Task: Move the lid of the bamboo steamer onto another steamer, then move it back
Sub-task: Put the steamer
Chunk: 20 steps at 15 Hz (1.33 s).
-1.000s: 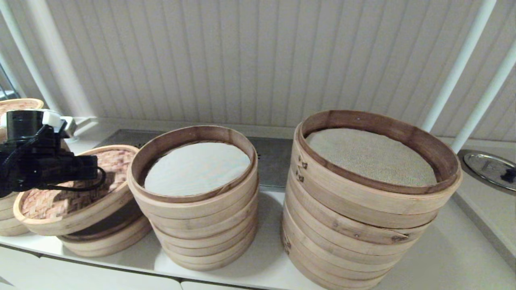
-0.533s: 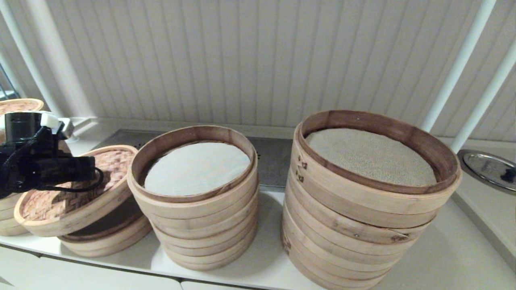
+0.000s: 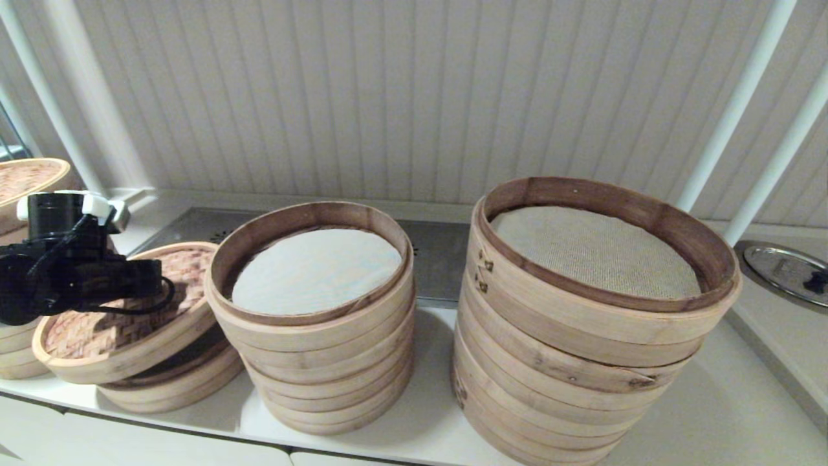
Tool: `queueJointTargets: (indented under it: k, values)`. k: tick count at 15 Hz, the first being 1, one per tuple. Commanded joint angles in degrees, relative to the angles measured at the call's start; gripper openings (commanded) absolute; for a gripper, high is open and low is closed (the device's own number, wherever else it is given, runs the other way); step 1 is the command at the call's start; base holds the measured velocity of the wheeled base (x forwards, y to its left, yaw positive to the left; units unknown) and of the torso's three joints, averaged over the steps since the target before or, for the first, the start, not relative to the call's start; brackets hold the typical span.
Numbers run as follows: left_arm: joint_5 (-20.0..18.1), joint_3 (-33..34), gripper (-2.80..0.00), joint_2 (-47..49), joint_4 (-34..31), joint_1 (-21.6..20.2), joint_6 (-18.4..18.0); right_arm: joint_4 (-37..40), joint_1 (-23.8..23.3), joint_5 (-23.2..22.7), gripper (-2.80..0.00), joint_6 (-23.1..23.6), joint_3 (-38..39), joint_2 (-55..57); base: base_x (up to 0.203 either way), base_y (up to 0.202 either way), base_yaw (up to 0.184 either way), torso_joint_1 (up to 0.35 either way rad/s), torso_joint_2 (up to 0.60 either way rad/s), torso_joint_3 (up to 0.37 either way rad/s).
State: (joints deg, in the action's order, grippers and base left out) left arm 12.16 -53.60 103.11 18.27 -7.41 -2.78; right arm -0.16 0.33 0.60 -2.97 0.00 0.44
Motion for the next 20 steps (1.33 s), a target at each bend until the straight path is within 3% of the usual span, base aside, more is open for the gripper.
queueJointTargets:
  k: [1,18,20]
  values:
    - [0.1,0.1,-2.80,1.2,0.2,0.1,0.0,0.0,0.0,0.0,-2.80,0.0,0.1,0.0,0.000,0.000,0.000,0.000,0.00,0.000]
    - [2.2,0.1,-2.80,5.3,4.3,2.7,-0.7,0.0,0.0,0.0,-2.80,0.0,0.1,0.0,0.000,0.000,0.000,0.000,0.00,0.000]
    - [4.1,0.2,-2.80,5.5,5.6,4.0,-0.9,0.0,0.0,0.0,-2.80,0.0,0.1,0.0,0.000,0.000,0.000,0.000,0.00,0.000]
